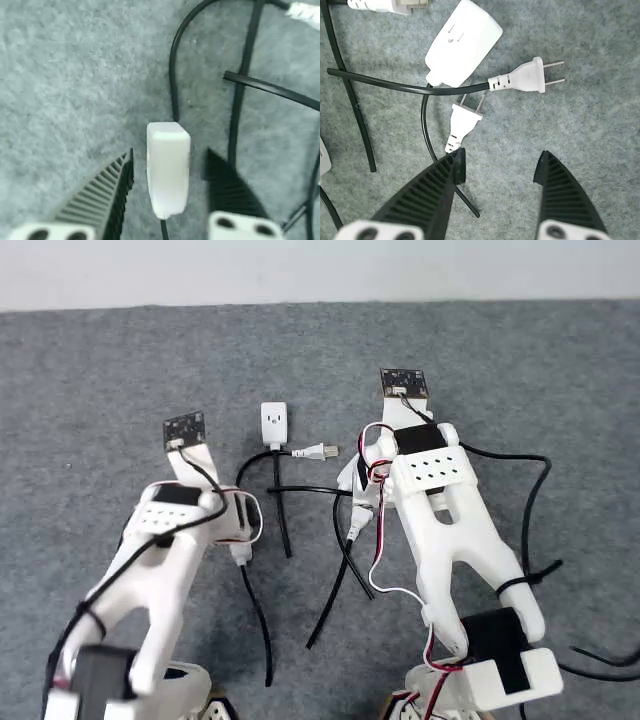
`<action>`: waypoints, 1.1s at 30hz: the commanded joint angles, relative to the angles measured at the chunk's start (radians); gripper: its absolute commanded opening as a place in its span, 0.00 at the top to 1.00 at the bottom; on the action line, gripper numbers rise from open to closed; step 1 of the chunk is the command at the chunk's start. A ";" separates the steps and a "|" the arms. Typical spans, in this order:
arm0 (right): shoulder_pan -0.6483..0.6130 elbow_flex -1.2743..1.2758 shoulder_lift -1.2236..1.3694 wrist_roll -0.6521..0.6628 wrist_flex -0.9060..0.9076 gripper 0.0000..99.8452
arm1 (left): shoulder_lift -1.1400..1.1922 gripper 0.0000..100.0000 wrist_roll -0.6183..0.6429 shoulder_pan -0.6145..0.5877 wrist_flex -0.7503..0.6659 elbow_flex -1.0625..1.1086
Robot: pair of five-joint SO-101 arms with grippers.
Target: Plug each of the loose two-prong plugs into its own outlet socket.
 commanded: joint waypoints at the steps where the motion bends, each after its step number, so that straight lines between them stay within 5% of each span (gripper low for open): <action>1: 0.007 -0.040 -0.048 -0.002 -0.008 0.78 | -0.160 0.65 -0.018 -0.005 0.006 0.047; 8: 0.007 -0.038 -0.048 -0.002 -0.016 0.78 | -0.405 0.75 -0.107 0.025 0.005 0.116; 14: 0.010 -0.038 -0.048 -0.003 -0.019 0.78 | -0.376 1.00 -0.118 0.216 -0.074 0.163; 25: 0.010 -0.038 -0.048 -0.003 -0.015 0.78 | 0.032 0.99 -0.118 0.089 -0.130 0.045; 33: 0.008 -0.038 -0.048 -0.003 -0.015 0.78 | 0.038 0.99 -0.118 0.018 0.020 -0.022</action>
